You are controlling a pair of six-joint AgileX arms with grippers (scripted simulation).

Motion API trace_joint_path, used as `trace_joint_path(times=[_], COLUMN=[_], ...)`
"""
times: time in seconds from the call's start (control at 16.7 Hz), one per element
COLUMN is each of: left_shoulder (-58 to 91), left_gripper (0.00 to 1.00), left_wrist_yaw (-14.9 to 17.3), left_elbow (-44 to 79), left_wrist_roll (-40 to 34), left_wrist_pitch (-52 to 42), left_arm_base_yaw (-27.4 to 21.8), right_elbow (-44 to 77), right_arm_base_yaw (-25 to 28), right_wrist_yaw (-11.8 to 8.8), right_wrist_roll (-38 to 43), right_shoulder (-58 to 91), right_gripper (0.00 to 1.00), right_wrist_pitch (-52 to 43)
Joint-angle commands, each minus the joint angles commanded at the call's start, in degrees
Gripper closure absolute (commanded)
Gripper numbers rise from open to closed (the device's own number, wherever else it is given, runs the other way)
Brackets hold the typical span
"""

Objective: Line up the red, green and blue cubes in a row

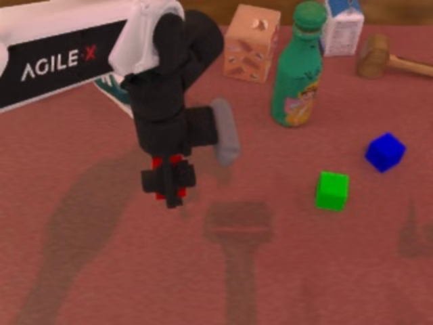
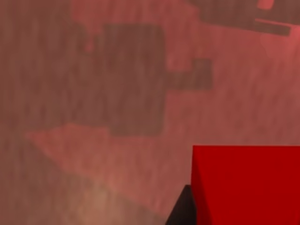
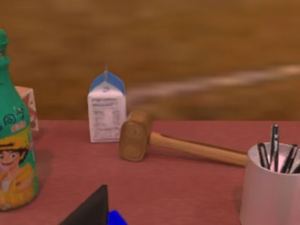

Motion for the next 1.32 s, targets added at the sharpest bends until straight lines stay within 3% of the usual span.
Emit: trace_joint_path(times=[0.24,0.6,1.02,1.32], left_shoulder=[-5.22,-4.84,-0.51,-0.18], left_gripper=[1.0,1.0,1.0,1.0], left_wrist_yaw=[0.08,0.07,0.11,0.12], left_elbow=[-6.04,-6.61,-15.01,-15.58], left_wrist_roll=[5.95,5.99,5.96,6.0], left_wrist_pitch=[2.04,2.92,15.9,16.65], left_arm_base_yaw=[-1.18,-0.9,-1.23,-1.29], right_elbow=[0.0,0.0,0.0,0.0], right_arm_base_yaw=[0.0,0.0,0.0,0.0], right_wrist_yaw=[0.0,0.0,0.0,0.0], right_wrist_roll=[0.0,0.0,0.0,0.0], right_shoulder=[0.0,0.0,0.0,0.0], right_gripper=[0.0,0.0,0.0,0.0], right_wrist_pitch=[0.0,0.0,0.0,0.0])
